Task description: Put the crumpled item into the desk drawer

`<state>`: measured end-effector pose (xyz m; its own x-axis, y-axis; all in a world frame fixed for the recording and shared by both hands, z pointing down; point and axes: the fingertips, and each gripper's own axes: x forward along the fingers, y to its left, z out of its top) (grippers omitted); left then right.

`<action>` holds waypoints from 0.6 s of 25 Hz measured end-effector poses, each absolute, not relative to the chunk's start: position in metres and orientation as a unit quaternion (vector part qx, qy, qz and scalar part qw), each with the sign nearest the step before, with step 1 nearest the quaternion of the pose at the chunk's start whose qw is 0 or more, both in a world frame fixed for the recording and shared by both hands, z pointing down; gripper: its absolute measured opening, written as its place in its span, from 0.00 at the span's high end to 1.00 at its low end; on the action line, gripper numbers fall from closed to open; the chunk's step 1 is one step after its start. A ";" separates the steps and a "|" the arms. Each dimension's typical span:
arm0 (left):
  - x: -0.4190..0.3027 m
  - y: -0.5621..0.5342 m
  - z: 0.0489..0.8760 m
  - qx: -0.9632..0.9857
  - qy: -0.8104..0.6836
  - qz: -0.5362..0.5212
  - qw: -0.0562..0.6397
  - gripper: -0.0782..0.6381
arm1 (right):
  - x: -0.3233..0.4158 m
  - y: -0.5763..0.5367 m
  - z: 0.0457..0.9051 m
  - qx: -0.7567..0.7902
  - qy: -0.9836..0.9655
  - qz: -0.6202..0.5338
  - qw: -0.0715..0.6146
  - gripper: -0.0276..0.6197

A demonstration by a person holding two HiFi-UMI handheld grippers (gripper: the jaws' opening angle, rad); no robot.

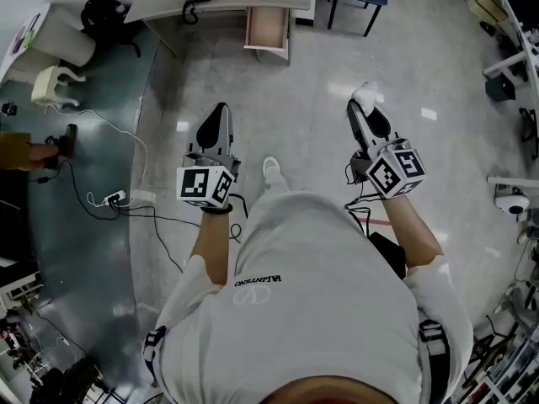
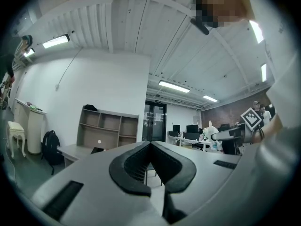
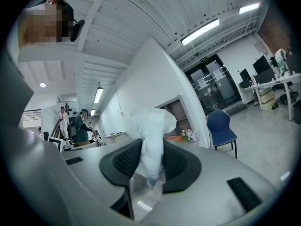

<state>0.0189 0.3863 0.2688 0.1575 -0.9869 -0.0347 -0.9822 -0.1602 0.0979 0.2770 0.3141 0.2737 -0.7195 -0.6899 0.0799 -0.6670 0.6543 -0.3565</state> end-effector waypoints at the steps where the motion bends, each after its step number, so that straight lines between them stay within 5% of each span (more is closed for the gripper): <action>1: 0.014 0.379 0.269 0.761 -0.647 -0.047 0.027 0.89 | 0.272 0.308 0.274 -0.375 0.909 -0.183 0.030 0.78; 15: -0.063 0.285 0.278 0.778 -0.624 -0.050 0.042 0.89 | 0.170 0.218 0.279 -0.376 0.906 -0.195 0.018 0.78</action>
<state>-0.0632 0.2846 0.2782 0.2155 -0.9762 -0.0255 -0.9677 -0.2170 0.1280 0.1699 0.2179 0.2786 -0.7166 -0.6882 0.1135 -0.6741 0.6415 -0.3662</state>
